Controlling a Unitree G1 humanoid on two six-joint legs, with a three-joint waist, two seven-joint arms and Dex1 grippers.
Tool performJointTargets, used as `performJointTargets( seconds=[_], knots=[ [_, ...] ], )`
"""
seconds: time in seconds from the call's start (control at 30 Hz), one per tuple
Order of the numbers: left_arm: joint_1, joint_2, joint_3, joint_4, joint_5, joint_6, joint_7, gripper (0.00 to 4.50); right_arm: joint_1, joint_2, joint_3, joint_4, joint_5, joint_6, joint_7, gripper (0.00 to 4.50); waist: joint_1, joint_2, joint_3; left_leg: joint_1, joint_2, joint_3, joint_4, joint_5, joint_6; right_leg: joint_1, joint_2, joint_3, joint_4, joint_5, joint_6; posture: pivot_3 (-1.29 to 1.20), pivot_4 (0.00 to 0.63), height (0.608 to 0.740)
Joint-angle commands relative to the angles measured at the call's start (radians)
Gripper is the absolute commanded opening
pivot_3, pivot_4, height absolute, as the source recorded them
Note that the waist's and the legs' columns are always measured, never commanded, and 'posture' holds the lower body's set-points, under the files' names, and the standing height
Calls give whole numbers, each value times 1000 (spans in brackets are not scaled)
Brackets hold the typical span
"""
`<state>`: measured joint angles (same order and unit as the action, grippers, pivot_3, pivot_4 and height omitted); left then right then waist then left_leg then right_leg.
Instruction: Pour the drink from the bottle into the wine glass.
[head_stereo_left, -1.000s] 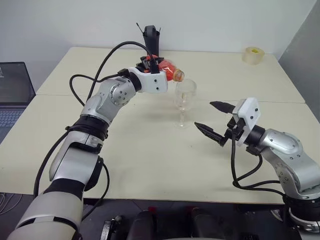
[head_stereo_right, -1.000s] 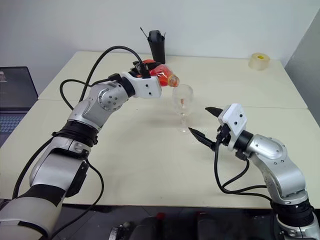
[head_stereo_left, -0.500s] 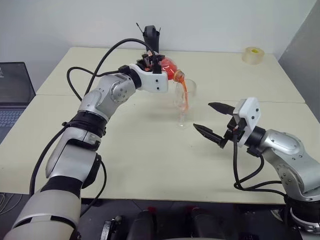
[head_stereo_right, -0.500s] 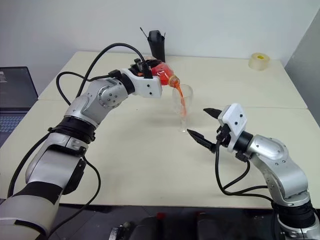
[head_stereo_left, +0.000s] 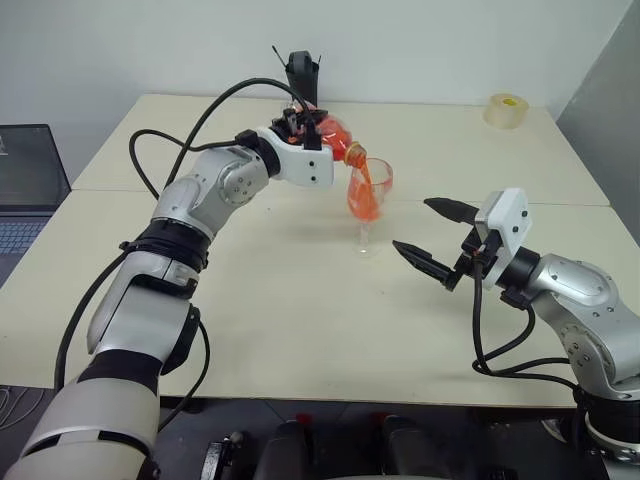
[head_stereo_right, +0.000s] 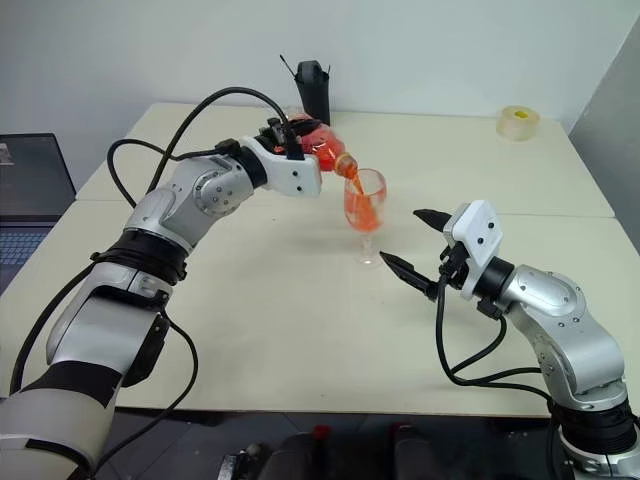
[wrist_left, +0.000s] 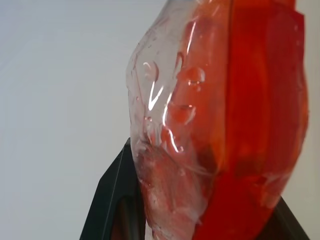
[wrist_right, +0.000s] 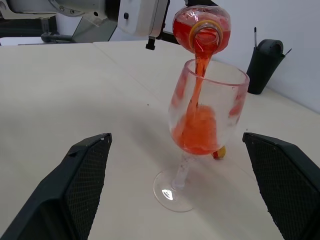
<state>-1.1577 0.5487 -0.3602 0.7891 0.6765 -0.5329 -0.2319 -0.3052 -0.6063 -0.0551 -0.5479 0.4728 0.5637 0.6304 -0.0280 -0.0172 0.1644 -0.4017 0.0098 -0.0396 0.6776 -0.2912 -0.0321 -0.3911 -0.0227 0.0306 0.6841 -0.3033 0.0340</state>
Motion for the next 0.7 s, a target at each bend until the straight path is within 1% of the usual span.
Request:
performJointTargets(
  seconds=[0.03, 0.7],
  knots=[
    [-55, 18, 4, -12, 6, -14, 32, 1398, -6, -6, -5, -34, -3, -12, -3, 4500, 0, 0, 0, 0, 0, 0, 0, 0, 0, 0, 0, 0, 0, 0, 0, 0, 150, 740],
    [-78, 22, -10, 25, 36, -35, 59, 1398, 0, -8, 5, -39, -10, -8, -5, 4500, 0, 0, 0, 0, 0, 0, 0, 0, 0, 0, 0, 0, 0, 0, 0, 0, 150, 740]
  ],
)
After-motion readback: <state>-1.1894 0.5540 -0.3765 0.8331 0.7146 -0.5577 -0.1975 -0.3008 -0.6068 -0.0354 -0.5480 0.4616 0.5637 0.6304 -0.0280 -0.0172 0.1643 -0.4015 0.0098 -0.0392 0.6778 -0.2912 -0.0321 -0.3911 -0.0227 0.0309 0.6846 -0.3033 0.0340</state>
